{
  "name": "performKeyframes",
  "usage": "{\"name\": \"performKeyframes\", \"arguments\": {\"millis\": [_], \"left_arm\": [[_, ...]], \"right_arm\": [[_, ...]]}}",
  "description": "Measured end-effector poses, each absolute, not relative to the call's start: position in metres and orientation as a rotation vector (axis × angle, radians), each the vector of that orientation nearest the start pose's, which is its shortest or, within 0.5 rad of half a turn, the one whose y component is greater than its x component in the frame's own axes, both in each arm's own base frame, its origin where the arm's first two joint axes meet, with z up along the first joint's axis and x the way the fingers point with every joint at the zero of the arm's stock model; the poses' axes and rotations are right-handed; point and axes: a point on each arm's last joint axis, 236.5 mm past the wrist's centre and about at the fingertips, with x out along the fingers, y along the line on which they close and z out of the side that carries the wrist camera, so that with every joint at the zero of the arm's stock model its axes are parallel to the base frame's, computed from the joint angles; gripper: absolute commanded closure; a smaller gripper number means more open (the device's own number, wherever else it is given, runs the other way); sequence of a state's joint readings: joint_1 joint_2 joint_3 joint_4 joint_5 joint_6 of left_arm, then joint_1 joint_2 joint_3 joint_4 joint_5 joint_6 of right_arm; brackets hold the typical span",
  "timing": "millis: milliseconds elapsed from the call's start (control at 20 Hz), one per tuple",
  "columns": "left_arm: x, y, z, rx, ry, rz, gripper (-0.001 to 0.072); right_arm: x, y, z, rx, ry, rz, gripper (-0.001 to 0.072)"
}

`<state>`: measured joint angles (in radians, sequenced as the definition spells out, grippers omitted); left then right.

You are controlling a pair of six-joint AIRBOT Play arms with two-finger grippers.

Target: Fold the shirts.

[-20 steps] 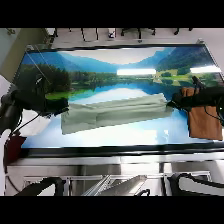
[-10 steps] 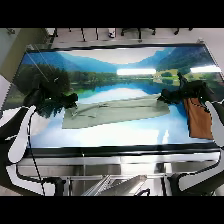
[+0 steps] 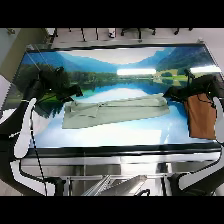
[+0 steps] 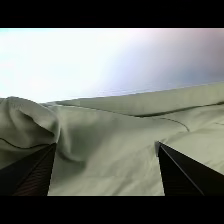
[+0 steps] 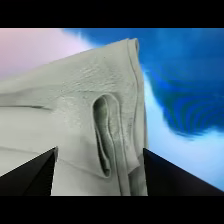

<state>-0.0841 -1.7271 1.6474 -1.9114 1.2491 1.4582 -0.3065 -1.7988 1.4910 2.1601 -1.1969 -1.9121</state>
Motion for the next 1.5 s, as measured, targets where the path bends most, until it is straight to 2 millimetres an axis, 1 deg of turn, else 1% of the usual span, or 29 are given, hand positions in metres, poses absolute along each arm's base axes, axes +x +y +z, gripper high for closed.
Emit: {"name": "performKeyframes", "arguments": {"millis": [150, 200, 250, 300, 350, 400, 500, 600, 650, 750, 850, 1000, 1150, 1250, 1300, 1400, 1450, 1500], "left_arm": [[0.485, -0.118, 0.026, -0.326, 1.315, -0.229, 0.0001], [0.487, -0.119, 0.038, -0.321, 1.303, -0.237, 0.0003], [0.488, -0.12, 0.048, -0.32, 1.292, -0.242, 0.001], [0.489, -0.121, 0.057, -0.316, 1.283, -0.248, 0.0237], [0.49, -0.124, 0.067, -0.314, 1.272, -0.255, 0.0675], [0.49, -0.129, 0.074, -0.311, 1.263, -0.263, 0.0696], [0.489, -0.144, 0.083, -0.292, 1.248, -0.293, 0.0697], [0.486, -0.169, 0.083, -0.271, 1.234, -0.334, 0.0696], [0.484, -0.184, 0.079, -0.261, 1.233, -0.354, 0.0696], [0.477, -0.221, 0.064, -0.235, 1.227, -0.402, 0.0696], [0.467, -0.261, 0.037, -0.205, 1.232, -0.449, 0.0696], [0.45, -0.324, -0.014, -0.155, 1.243, -0.52, 0.0696], [0.429, -0.385, -0.063, -0.145, 1.274, -0.592, 0.0697], [0.416, -0.416, -0.088, -0.151, 1.307, -0.632, 0.0696], [0.411, -0.43, -0.097, -0.163, 1.323, -0.651, 0.0696], [0.403, -0.453, -0.104, -0.201, 1.349, -0.69, 0.0696], [0.402, -0.461, -0.102, -0.22, 1.355, -0.707, 0.0697], [0.404, -0.467, -0.097, -0.238, 1.352, -0.722, 0.0696]], "right_arm": [[0.47, -0.022, -0.088, 0.537, 1.342, 0.265, 0.0117], [0.469, -0.02, -0.094, 0.552, 1.355, 0.27, 0.0172], [0.469, -0.017, -0.097, 0.571, 1.361, 0.281, 0.0305], [0.469, -0.014, -0.101, 0.582, 1.366, 0.292, 0.038], [0.469, -0.011, -0.103, 0.597, 1.368, 0.306, 0.0512], [0.469, -0.007, -0.105, 0.603, 1.37, 0.32, 0.0677], [0.47, 0.0, -0.106, 0.614, 1.366, 0.349, 0.0687], [0.47, 0.005, -0.106, 0.616, 1.365, 0.37, 0.0687], [0.47, 0.007, -0.103, 0.619, 1.362, 0.379, 0.0687], [0.469, 0.011, -0.089, 0.617, 1.351, 0.408, 0.0687], [0.467, 0.015, -0.06, 0.601, 1.322, 0.438, 0.0687], [0.458, 0.023, 0.005, 0.547, 1.242, 0.496, 0.0687], [0.441, 0.035, 0.073, 0.484, 1.149, 0.55, 0.0687], [0.43, 0.039, 0.105, 0.444, 1.094, 0.565, 0.0687], [0.425, 0.041, 0.116, 0.429, 1.077, 0.571, 0.0687], [0.419, 0.044, 0.131, 0.41, 1.053, 0.579, 0.0688], [0.417, 0.045, 0.135, 0.404, 1.045, 0.579, 0.0687], [0.415, 0.045, 0.138, 0.401, 1.043, 0.583, 0.0687]]}}
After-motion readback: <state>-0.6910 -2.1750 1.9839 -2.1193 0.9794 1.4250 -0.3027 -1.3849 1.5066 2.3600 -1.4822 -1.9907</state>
